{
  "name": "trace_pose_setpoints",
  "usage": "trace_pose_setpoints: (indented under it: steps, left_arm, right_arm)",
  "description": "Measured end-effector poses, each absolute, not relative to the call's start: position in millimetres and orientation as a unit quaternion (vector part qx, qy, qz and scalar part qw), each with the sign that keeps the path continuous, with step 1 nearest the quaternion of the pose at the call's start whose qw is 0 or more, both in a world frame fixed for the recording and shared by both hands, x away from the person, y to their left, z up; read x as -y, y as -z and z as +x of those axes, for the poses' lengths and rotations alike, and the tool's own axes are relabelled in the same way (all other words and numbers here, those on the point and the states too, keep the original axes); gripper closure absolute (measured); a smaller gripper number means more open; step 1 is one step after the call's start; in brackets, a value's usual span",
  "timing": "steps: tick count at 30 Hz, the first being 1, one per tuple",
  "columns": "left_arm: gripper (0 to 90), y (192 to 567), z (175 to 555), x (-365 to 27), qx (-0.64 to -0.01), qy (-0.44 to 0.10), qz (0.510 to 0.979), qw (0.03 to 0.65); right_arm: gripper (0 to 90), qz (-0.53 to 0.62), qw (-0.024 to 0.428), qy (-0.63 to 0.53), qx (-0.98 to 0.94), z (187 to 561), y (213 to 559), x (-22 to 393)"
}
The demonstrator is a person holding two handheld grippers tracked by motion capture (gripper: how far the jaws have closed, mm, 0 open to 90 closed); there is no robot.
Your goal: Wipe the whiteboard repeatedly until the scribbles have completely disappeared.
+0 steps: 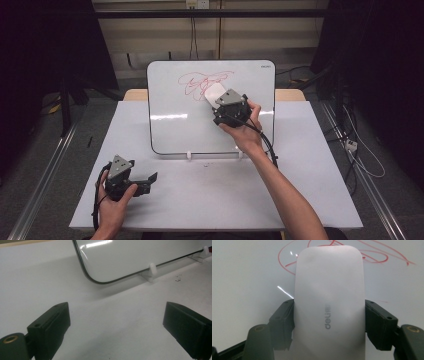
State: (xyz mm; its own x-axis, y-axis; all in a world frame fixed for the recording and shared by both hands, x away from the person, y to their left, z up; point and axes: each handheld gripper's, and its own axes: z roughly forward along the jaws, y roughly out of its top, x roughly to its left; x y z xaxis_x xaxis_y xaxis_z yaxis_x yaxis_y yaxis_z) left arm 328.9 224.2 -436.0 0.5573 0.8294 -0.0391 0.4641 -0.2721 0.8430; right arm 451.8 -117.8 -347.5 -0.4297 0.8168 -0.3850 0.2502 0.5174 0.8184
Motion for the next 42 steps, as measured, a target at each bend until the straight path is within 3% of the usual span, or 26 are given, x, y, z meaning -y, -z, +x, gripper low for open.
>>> trace_pose_setpoints:
  steps: [42]
  left_arm:
    - [7.3, 435, 328, -228, -0.424, -0.213, 0.764, 0.438]
  right_arm:
    - [31.6, 0.372, 0.414, -0.348, -0.755, 476, 316, 127]
